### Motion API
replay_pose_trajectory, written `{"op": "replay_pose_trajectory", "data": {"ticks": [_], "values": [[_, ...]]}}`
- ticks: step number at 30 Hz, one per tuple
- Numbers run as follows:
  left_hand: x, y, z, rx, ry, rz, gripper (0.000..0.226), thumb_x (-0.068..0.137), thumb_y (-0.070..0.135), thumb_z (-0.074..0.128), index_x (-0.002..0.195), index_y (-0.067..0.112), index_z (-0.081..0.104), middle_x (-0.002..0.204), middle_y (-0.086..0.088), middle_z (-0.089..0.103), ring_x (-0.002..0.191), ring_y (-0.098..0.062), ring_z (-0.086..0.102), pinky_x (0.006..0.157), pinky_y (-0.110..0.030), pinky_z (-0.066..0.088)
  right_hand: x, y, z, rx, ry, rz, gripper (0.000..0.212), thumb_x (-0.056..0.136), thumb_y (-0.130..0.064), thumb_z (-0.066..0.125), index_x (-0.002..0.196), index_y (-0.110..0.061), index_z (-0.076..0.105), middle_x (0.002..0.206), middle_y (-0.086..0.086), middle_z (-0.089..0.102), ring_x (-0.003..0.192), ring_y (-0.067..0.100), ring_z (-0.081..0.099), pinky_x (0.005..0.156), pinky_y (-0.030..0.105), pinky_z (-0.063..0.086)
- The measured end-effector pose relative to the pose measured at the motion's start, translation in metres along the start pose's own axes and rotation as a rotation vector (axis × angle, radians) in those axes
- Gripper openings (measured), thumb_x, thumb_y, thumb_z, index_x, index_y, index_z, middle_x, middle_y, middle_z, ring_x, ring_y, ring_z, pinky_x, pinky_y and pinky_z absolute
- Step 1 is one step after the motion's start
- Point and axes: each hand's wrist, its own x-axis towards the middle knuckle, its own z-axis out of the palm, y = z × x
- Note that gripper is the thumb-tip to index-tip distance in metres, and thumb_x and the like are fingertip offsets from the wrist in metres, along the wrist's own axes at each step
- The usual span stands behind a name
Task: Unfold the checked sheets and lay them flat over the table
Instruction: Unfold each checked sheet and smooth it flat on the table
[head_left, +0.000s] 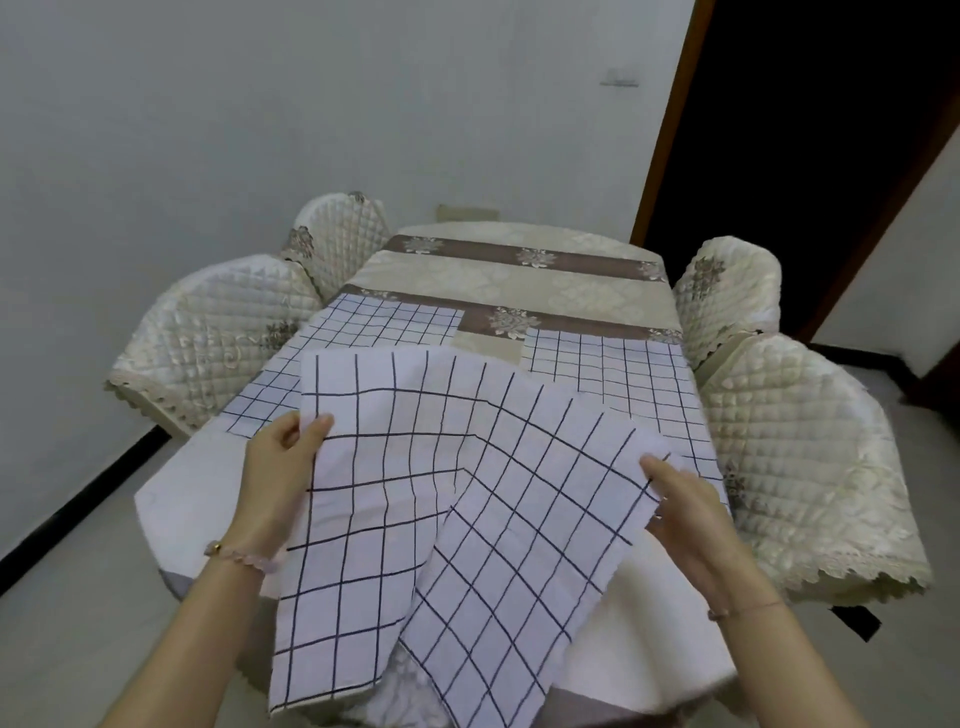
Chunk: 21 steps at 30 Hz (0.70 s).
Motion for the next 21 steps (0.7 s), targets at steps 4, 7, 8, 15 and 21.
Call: {"op": "replay_pose_trajectory", "data": {"ticks": [4,7,8,15,21], "values": [[0.017,0.006,-0.018,-0.016,-0.012,-0.010,0.041,0.087,0.038,0.061,0.083,-0.002,0.058,0.079,-0.009,0.053,0.074,-0.021,0.049,0.071,-0.036,0.040,0.008,-0.023,-0.016,0.120,0.131,-0.056,0.052,0.085,-0.035,0.063,0.126,-0.005,0.058,0.121,0.011,0.067,0.110,0.026,0.064,0.086,0.037,0.057],[0.013,0.011,-0.016,-0.007,-0.027,0.023,0.044,0.090,0.033,0.060,0.084,-0.010,0.053,0.079,-0.006,0.048,0.073,-0.019,0.042,0.068,-0.034,0.032,0.002,-0.030,-0.029,0.027,0.263,-0.113,0.054,0.082,-0.036,0.067,0.125,-0.005,0.058,0.118,0.011,0.067,0.105,0.025,0.065,0.079,0.032,0.057],[0.009,0.011,-0.013,-0.006,-0.036,0.028,0.043,0.090,0.030,0.059,0.079,-0.011,0.050,0.076,-0.007,0.045,0.071,-0.019,0.038,0.066,-0.033,0.029,-0.002,-0.031,-0.033,-0.040,0.284,-0.132,0.038,0.090,-0.028,0.060,0.120,-0.005,0.060,0.111,0.010,0.069,0.098,0.023,0.066,0.074,0.030,0.056],[-0.037,0.011,0.037,-0.011,-0.224,0.001,0.038,0.091,0.027,0.058,0.067,0.004,0.039,0.065,-0.008,0.029,0.061,-0.019,0.026,0.059,-0.030,0.022,-0.061,-0.013,-0.071,-0.242,0.502,-0.141,0.020,0.092,-0.023,0.057,0.105,-0.012,0.068,0.098,0.006,0.073,0.089,0.023,0.068,0.071,0.035,0.053],[-0.086,0.033,0.091,-0.025,-0.400,0.093,0.034,0.092,0.030,0.056,0.069,0.006,0.047,0.064,-0.005,0.032,0.060,-0.016,0.030,0.055,-0.025,0.024,-0.145,0.009,-0.130,-0.207,0.761,-0.120,0.018,0.091,-0.025,0.059,0.101,-0.013,0.068,0.097,0.007,0.071,0.091,0.028,0.067,0.084,0.044,0.053]]}}
